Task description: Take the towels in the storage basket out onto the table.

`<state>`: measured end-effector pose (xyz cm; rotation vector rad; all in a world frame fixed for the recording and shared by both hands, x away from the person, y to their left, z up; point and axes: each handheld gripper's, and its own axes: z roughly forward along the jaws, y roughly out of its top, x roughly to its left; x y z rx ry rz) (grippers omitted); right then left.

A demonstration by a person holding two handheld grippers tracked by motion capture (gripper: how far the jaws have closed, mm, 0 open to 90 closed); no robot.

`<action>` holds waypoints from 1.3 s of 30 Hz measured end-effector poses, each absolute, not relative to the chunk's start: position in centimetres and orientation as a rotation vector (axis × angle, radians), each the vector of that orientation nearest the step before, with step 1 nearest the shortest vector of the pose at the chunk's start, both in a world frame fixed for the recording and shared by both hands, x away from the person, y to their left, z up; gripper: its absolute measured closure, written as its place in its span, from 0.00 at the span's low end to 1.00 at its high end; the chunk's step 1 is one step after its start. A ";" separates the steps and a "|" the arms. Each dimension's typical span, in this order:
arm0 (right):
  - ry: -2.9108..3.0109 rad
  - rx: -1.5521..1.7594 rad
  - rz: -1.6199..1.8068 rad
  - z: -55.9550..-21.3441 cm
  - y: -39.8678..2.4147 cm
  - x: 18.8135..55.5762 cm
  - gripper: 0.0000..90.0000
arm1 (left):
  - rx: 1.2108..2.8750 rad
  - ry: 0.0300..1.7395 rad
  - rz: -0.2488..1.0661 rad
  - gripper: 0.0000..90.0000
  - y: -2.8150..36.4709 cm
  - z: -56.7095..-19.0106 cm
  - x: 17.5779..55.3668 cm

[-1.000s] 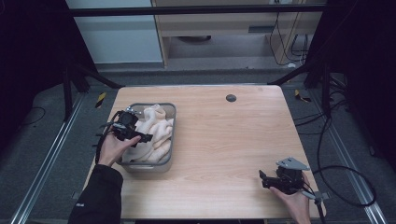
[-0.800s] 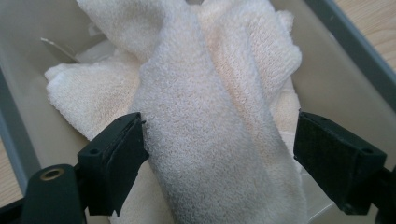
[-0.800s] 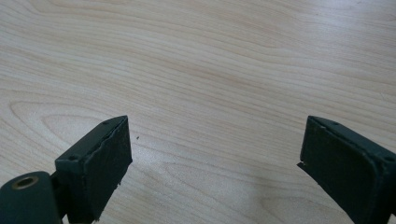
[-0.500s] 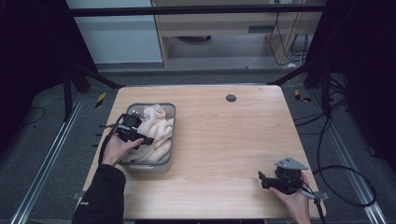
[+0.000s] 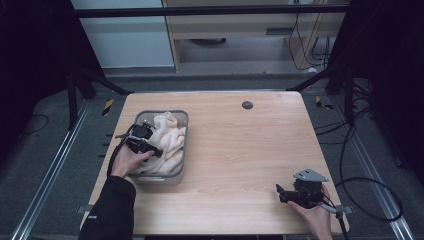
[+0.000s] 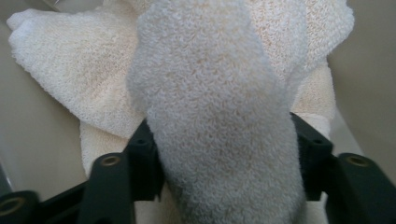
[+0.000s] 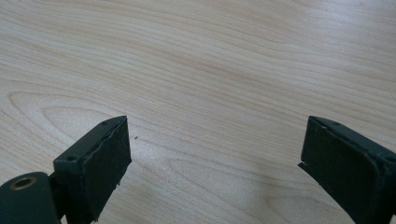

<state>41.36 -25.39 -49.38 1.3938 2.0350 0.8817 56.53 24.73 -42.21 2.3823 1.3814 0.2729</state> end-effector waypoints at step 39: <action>2.036 1.399 0.885 -49.3 -25.4 41.3 0.09 | 2.187 1.280 0.479 0.70 24.9 -33.1 53.1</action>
